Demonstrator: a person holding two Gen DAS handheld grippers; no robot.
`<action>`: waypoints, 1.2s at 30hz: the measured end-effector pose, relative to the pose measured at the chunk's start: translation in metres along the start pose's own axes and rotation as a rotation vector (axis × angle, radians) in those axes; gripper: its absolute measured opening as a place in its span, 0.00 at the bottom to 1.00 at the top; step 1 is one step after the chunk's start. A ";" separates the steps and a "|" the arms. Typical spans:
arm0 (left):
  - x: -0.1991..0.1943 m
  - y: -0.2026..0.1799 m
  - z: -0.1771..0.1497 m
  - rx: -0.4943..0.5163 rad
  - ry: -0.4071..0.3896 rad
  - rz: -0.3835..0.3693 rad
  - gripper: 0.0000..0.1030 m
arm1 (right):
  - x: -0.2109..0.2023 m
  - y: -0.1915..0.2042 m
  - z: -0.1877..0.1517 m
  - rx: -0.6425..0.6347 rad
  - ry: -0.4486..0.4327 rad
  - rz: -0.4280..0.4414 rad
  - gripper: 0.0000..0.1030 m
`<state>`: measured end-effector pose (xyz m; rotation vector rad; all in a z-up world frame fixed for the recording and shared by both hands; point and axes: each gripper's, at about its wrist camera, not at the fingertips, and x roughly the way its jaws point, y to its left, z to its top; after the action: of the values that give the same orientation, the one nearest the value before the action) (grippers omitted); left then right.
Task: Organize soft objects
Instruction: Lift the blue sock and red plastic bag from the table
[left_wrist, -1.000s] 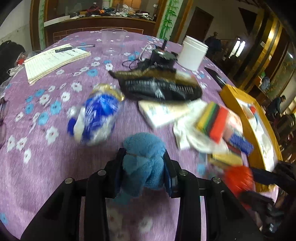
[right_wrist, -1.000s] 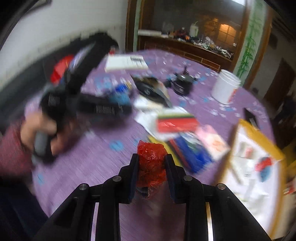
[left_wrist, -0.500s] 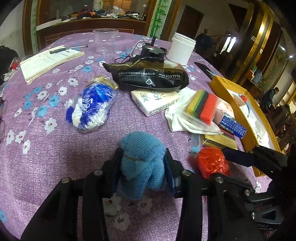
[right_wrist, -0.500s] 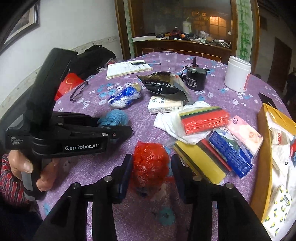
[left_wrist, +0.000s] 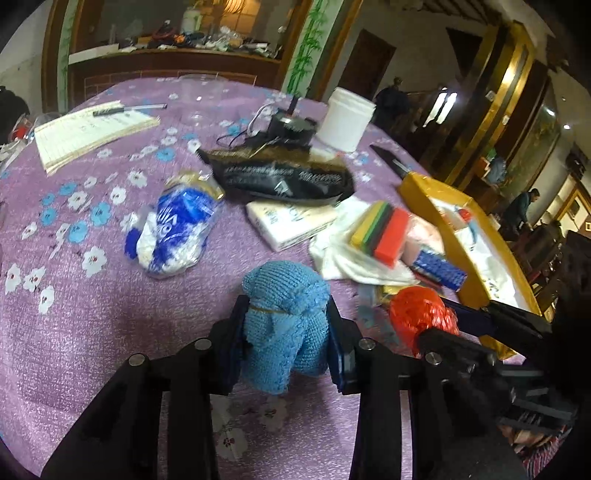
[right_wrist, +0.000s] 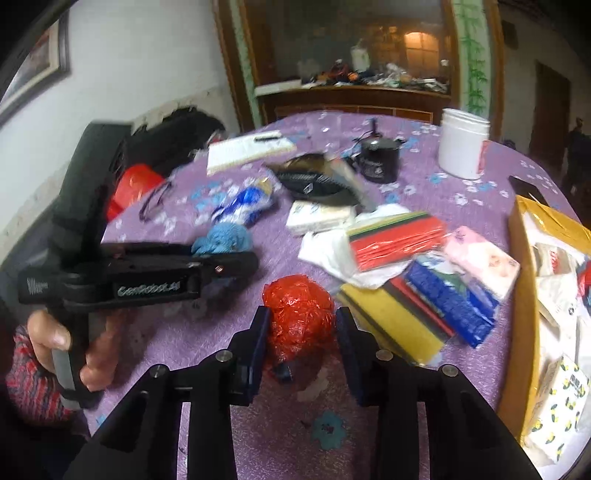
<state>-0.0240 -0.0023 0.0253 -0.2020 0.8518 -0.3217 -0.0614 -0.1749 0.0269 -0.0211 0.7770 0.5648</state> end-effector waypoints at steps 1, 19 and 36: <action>-0.001 -0.002 0.000 0.008 -0.004 -0.005 0.34 | -0.002 -0.005 0.000 0.027 -0.012 0.017 0.36; 0.000 -0.011 0.002 0.037 -0.008 -0.036 0.34 | -0.018 -0.031 0.002 0.179 -0.114 0.155 0.36; -0.007 -0.065 -0.005 0.149 -0.071 0.031 0.34 | -0.050 -0.043 0.001 0.167 -0.250 -0.080 0.36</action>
<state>-0.0451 -0.0602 0.0466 -0.0611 0.7568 -0.3457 -0.0686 -0.2353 0.0531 0.1690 0.5745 0.4152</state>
